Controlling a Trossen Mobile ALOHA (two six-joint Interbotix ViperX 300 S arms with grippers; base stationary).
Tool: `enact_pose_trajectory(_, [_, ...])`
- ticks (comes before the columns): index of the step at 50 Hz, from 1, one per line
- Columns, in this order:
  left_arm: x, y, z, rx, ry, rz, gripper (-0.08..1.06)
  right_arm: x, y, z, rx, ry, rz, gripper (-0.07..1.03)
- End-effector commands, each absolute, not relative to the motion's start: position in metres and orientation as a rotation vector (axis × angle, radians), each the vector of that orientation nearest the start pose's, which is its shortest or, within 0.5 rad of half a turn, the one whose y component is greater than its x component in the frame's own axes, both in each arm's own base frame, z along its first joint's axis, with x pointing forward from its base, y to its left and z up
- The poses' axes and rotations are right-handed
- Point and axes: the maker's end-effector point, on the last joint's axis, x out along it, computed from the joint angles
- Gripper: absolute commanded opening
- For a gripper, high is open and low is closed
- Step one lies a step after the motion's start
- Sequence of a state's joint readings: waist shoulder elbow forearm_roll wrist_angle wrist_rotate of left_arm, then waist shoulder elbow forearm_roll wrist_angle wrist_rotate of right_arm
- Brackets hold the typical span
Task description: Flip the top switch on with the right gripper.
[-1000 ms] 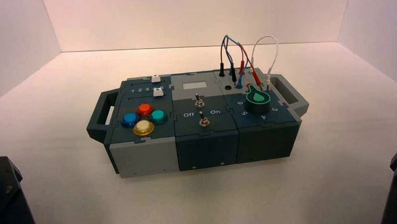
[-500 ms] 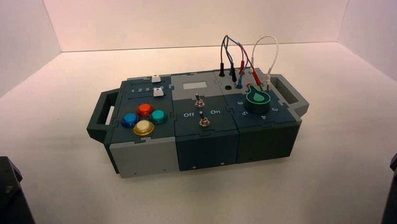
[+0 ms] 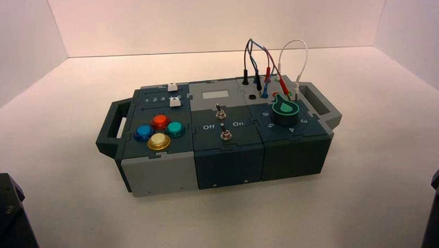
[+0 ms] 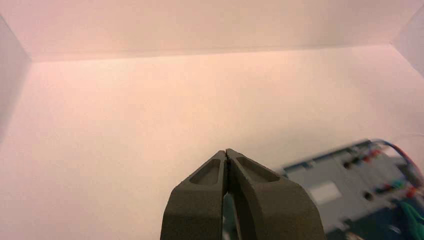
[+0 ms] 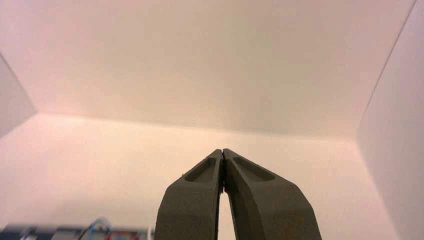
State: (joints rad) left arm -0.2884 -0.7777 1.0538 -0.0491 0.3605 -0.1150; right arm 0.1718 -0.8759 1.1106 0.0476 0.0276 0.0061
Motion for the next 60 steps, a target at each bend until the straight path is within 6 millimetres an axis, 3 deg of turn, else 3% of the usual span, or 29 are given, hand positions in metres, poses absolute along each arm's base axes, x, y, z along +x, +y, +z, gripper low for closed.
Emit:
enact_pose_trajectory(1, [0.249,-0.095,0.187,-0.072,0.759,-0.279,-0.03,0.268,0.049,0.260,0.056,0.295,0.171,-0.02])
enact_pose_trajectory(8, [0.236,-0.101,0.155,-0.036,0.936,-0.286,-0.03,0.264,0.051,0.252,0.081,0.379,0.176,-0.03])
enact_pose_trajectory(15, [0.227,-0.103,0.141,-0.029,1.041,-0.283,-0.03,0.260,0.054,0.243,0.101,0.441,0.182,-0.02])
enact_pose_trajectory(45, [0.213,-0.111,0.128,-0.059,1.158,-0.295,-0.03,0.226,0.110,0.215,0.122,0.807,0.390,-0.02])
enact_pose_trajectory(60, [0.205,-0.111,0.105,-0.084,1.255,-0.262,-0.03,0.205,0.141,0.198,0.115,0.931,0.501,-0.02])
